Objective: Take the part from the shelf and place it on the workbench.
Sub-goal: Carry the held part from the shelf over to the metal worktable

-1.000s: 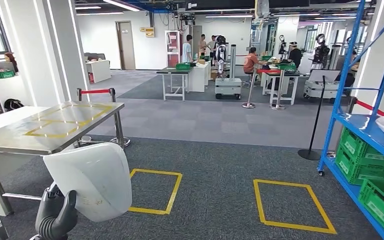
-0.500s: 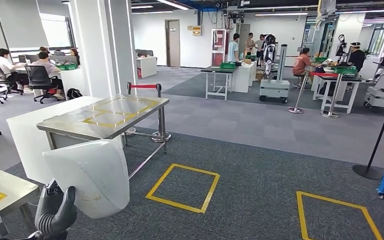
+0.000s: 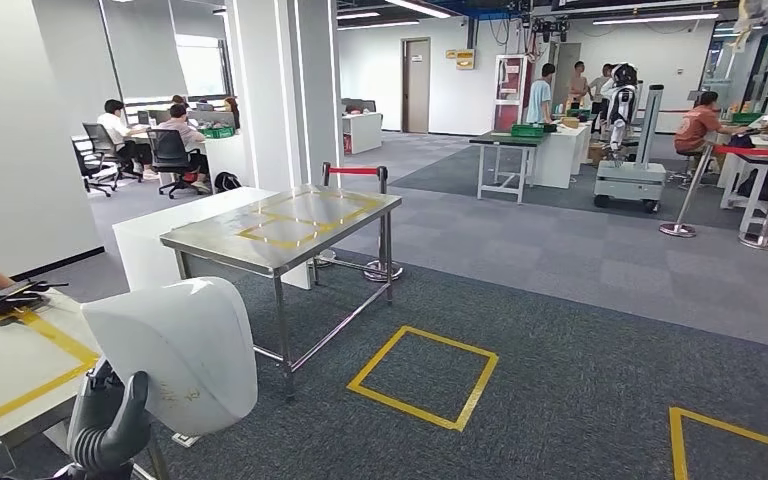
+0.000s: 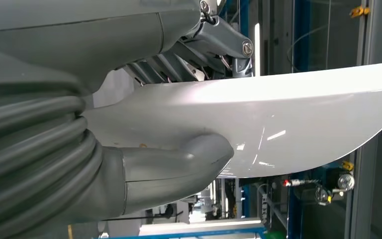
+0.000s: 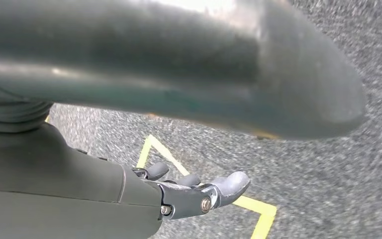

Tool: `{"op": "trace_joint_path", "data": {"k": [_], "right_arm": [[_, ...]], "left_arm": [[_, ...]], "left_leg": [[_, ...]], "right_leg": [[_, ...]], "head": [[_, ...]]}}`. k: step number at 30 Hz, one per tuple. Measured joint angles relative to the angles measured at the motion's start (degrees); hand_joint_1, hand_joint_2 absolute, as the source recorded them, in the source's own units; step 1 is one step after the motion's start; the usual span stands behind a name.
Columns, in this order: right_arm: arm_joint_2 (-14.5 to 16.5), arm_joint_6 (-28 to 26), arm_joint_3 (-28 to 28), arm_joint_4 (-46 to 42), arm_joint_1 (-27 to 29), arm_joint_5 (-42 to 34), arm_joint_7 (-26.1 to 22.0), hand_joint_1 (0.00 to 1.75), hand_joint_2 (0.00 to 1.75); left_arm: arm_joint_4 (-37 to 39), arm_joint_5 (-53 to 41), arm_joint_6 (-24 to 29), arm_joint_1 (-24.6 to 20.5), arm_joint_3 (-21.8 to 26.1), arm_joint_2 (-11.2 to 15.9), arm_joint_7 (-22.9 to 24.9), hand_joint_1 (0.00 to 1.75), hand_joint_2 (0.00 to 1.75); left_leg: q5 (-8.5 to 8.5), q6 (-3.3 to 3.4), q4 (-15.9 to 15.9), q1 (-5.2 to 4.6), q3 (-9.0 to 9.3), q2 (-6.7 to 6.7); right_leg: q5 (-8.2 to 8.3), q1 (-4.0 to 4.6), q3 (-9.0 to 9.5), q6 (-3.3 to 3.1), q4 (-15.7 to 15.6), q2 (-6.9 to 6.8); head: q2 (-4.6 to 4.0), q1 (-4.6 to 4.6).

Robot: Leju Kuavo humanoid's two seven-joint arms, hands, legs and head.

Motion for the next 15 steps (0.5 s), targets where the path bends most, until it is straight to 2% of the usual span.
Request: {"op": "trace_joint_path", "data": {"k": [1,3,4,5,7,8,9,10,11,12,14,15], "right_arm": [[0.0,0.0,0.0,0.0,0.0,0.0,0.0,0.0,0.0],[0.1,0.0,0.0,0.0,-0.1,0.0,0.0,0.0,0.0],[0.1,0.0,0.0,0.0,-0.1,0.0,-0.1,0.0,0.0],[0.1,0.0,0.0,0.0,-0.2,0.0,-0.1,0.0,0.0],[0.2,-0.1,0.0,0.0,-0.2,0.0,-0.1,0.0,0.0],[0.2,-0.1,0.0,0.0,-0.1,0.0,-0.1,0.0,0.0],[0.2,-0.1,0.0,0.0,0.0,0.0,-0.1,0.0,0.0],[0.2,-0.2,0.0,0.0,0.1,-0.1,-0.1,0.0,0.0],[0.2,-0.2,0.0,0.0,0.1,-0.1,-0.2,0.0,0.0],[0.2,-0.2,0.0,0.0,0.1,-0.1,-0.2,0.0,0.0],[0.2,-0.1,0.0,0.0,0.0,-0.1,-0.3,0.0,0.0],[0.2,-0.1,0.0,0.0,-0.1,-0.1,-0.3,0.0,0.0]], "left_arm": [[-0.1,-0.1,0.0,0.2,0.0,0.0,0.0,1.75,1.75],[-0.2,-0.2,0.0,0.5,0.0,0.0,0.0,1.75,1.75],[-0.3,-0.3,0.0,0.6,0.0,0.0,-0.1,1.75,1.75],[-0.4,-0.3,-0.1,0.6,0.0,0.0,-0.1,1.75,1.75],[-0.6,-0.3,-0.1,0.7,0.0,-0.2,-0.1,1.75,1.75],[-0.6,-0.3,-0.1,0.7,0.0,-0.3,-0.1,1.75,1.75],[-0.6,-0.3,-0.1,0.9,0.0,-0.5,-0.1,1.75,1.75],[-0.7,-0.4,-0.1,1.0,0.0,-0.7,-0.1,1.75,1.75],[-0.8,-0.5,-0.1,1.0,0.0,-0.8,0.0,1.75,1.75],[-0.9,-0.6,0.0,1.0,0.0,-0.9,0.1,1.75,1.75],[-1.5,-1.1,0.1,0.9,0.0,-1.1,0.4,1.75,1.75],[-1.8,-1.2,0.1,0.8,0.0,-1.2,0.5,1.75,1.75]], "left_leg": [[-0.09,0.47,-0.5,-0.16,0.23,0.0],[0.21,1.34,-0.6,-0.11,0.14,-1.6],[0.34,1.69,-0.7,-0.01,0.14,-2.26],[0.5,2.0,-0.9,0.17,0.16,-2.92],[0.67,2.44,-1.0,0.38,0.08,-4.17],[0.72,2.58,-1.0,0.38,-0.04,-4.88],[0.75,2.65,-0.9,0.37,-0.16,-5.66],[0.78,2.65,-0.8,0.35,-0.25,-6.5],[0.83,2.61,-0.7,0.35,-0.31,-7.35],[0.88,2.54,-0.6,0.35,-0.33,-8.15],[1.04,2.18,-0.6,0.38,-0.44,-9.61],[1.18,1.86,-0.6,0.43,-0.59,-10.27]], "right_leg": [[-0.12,0.14,0.11,0.32,0.1,-0.57],[-0.33,0.13,0.36,0.91,0.0,-1.63],[-0.77,-0.01,0.3,1.27,0.4,-0.98],[-1.79,-0.18,-0.24,1.61,1.8,0.45],[-5.09,-0.48,-3.07,2.15,8.1,4.21],[-6.68,-0.52,-4.99,2.28,11.9,5.18],[-7.47,-0.51,-6.53,2.32,14.8,5.56],[-7.2,-0.5,-7.23,2.27,15.9,5.72],[-5.84,-0.49,-6.83,2.11,14.7,5.94],[-3.84,-0.5,-5.5,1.87,11.6,6.36],[-0.65,-0.46,-1.93,1.2,3.9,8.86],[-0.02,-0.38,-0.85,0.98,1.5,9.73]], "head": [[-0.01,0.04],[-0.01,0.08],[-0.01,0.09],[0.0,0.13],[0.01,0.27],[0.01,0.32],[0.01,0.36],[0.0,0.38],[0.0,0.4],[0.0,0.42],[-0.01,0.4],[-0.01,0.4]]}}
